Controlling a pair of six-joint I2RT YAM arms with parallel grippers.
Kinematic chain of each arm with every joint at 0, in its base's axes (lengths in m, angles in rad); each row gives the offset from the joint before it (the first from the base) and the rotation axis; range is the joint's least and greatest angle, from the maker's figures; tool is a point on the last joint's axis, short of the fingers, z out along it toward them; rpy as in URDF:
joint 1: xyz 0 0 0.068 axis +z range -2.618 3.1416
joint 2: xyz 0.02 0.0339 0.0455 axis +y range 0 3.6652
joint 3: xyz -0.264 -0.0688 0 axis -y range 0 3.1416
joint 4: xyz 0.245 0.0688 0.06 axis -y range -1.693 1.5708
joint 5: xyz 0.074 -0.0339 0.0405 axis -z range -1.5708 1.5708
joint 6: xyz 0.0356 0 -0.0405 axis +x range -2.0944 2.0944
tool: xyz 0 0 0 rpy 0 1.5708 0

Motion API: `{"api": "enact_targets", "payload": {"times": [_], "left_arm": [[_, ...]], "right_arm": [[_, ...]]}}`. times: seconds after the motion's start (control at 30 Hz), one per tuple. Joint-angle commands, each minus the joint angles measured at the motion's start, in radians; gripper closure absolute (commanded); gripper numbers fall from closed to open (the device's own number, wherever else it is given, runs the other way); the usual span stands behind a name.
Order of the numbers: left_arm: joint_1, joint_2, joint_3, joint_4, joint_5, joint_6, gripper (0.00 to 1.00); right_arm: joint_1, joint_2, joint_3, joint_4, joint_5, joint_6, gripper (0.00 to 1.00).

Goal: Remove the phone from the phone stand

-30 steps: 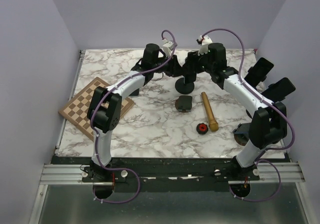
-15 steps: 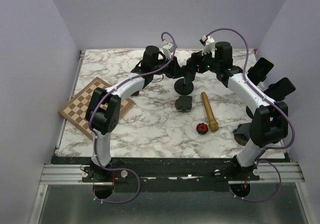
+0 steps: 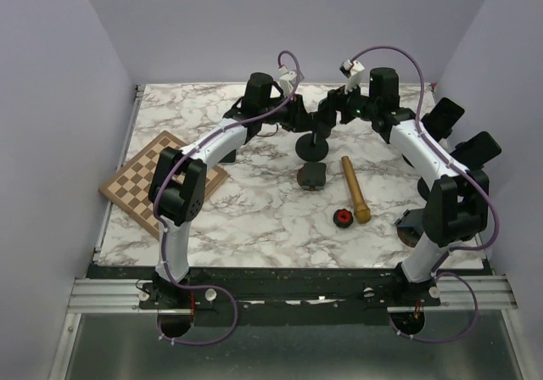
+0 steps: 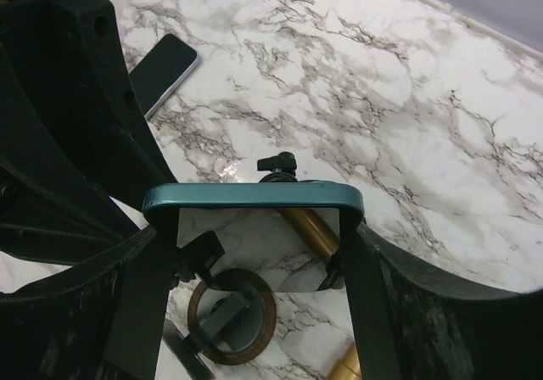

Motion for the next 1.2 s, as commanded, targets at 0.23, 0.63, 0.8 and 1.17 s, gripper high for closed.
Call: {"api": "enact_targets", "payload": {"times": [0.23, 0.63, 0.8, 1.17], "left_arm": [[0.1, 0.084, 0.058, -0.236, -0.196, 0.013, 1.0], [0.078, -0.029, -0.041, -0.148, -0.196, 0.021, 1.0], [0.05, -0.092, -0.123, -0.013, -0.251, -0.037, 0.62], [0.05, -0.13, -0.144, 0.032, -0.237, -0.02, 0.05]], "right_arm": [[-0.017, -0.018, 0.075, -0.165, -0.167, -0.02, 0.99], [0.019, -0.066, 0.025, -0.027, 0.15, 0.144, 0.99], [0.042, -0.022, 0.07, -0.076, 0.217, 0.224, 0.99], [0.042, 0.042, 0.163, -0.208, 0.228, 0.199, 0.99]]}}
